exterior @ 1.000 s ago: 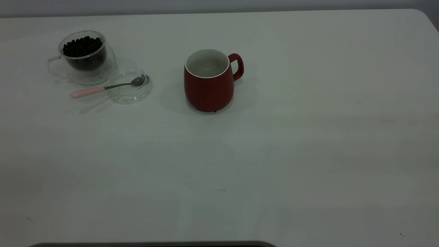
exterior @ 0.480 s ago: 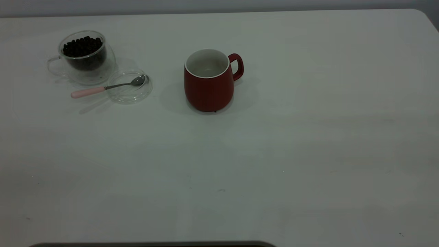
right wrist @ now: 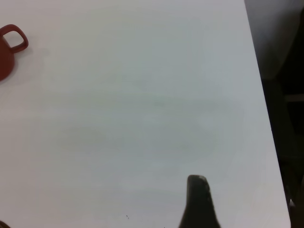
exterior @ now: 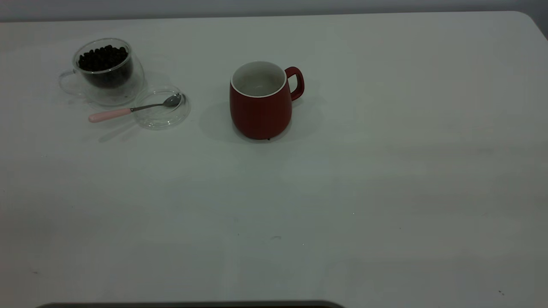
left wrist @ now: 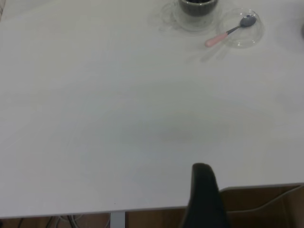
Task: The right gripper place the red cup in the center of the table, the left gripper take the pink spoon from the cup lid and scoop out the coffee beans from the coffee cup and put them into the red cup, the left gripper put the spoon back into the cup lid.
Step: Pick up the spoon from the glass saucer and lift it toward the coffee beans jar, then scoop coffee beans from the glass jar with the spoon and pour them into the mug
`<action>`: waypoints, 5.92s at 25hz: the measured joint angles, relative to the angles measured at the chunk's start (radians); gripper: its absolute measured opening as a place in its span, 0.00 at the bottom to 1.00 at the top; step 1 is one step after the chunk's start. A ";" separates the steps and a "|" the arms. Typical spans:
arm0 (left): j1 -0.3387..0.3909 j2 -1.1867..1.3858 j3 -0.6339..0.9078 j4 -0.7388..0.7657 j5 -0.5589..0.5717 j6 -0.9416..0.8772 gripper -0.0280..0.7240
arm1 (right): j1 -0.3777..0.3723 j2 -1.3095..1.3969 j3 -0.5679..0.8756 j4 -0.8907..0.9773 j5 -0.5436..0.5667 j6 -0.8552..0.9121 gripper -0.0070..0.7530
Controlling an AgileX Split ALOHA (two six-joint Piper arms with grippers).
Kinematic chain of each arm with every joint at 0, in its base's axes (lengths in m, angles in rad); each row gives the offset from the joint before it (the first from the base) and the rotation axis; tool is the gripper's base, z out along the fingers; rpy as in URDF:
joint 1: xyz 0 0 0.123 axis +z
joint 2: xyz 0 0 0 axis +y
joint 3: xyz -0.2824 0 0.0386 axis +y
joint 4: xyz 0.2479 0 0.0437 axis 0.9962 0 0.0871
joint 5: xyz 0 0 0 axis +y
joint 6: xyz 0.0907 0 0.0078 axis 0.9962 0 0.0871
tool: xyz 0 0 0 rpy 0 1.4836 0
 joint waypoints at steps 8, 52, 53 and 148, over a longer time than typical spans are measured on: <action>0.000 0.113 -0.093 -0.005 -0.081 -0.118 0.82 | 0.000 0.000 0.000 0.000 0.000 0.000 0.78; 0.437 2.126 -0.472 -1.262 -0.350 1.065 0.98 | 0.000 0.000 0.000 0.000 0.000 0.000 0.78; 0.440 2.161 -0.472 -1.286 -0.345 1.090 0.98 | 0.000 0.000 0.000 0.000 0.000 0.000 0.78; 0.451 2.093 -0.610 -1.273 -0.357 1.266 0.20 | 0.000 0.000 0.000 0.001 0.000 0.000 0.78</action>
